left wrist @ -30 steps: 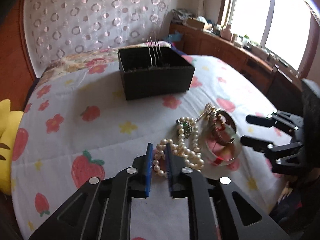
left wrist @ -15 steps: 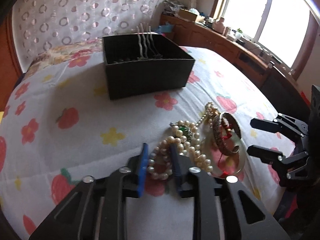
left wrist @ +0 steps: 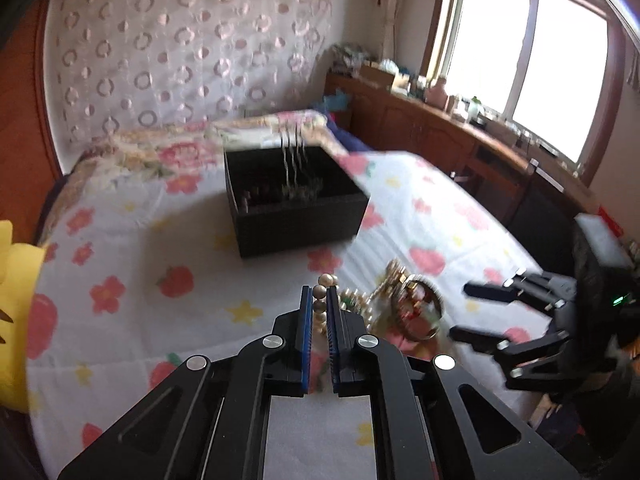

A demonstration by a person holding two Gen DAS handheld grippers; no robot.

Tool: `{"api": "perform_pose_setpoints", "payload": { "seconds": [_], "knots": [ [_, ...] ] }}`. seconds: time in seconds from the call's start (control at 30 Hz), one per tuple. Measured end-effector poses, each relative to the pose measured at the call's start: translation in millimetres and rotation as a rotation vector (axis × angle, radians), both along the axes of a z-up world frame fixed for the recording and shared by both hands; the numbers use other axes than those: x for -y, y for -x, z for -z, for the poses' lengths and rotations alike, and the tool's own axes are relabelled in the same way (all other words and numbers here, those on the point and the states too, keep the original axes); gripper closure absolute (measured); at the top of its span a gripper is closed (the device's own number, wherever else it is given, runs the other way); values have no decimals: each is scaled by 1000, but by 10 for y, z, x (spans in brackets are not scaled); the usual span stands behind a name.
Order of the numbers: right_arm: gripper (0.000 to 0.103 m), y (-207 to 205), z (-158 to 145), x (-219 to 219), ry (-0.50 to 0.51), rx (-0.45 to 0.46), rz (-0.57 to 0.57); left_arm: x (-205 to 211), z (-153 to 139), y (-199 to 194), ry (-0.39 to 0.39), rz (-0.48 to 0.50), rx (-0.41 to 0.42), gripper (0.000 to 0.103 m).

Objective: Organize jewelry
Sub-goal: 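Lift the pearl necklace with the left gripper toward the box, then carry the pearls over the box with the left gripper while the right gripper grasps the silver bangle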

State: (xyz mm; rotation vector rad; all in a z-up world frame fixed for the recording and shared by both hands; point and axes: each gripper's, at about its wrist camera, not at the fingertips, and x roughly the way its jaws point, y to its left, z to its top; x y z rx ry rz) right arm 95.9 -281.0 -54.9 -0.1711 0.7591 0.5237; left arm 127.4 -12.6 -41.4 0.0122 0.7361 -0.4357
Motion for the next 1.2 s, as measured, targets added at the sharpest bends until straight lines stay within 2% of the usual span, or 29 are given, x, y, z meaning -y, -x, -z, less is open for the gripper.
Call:
{"api": "perform_pose_setpoints", "payload": {
  "seconds": [0.43, 0.6, 0.73, 0.9, 0.97, 1.07, 1.2],
  "knots": [
    [48, 9, -148, -191, -37, 4, -66, -102, -835, 244, 64, -22, 194, 97],
    [60, -52, -80, -338, -26, -25, -108, -160, -1021, 296, 72, -34, 237, 97],
    [78, -90, -64, -450, -10, -40, -136, -201, -1110, 328, 75, -45, 258, 97],
    [85, -96, 4, -597, 95, -45, -155, -247, -1172, 315, 65, -57, 271, 97],
    [98, -91, 14, -639, 125, -33, -167, -250, -1171, 309, 59, -63, 270, 97],
    [98, -77, -37, -591, 97, -31, -184, -269, -1158, 271, 59, -70, 264, 98],
    [98, -54, -258, -461, 14, -8, -200, -284, -1180, 195, 58, -80, 263, 98]
  ]
}}
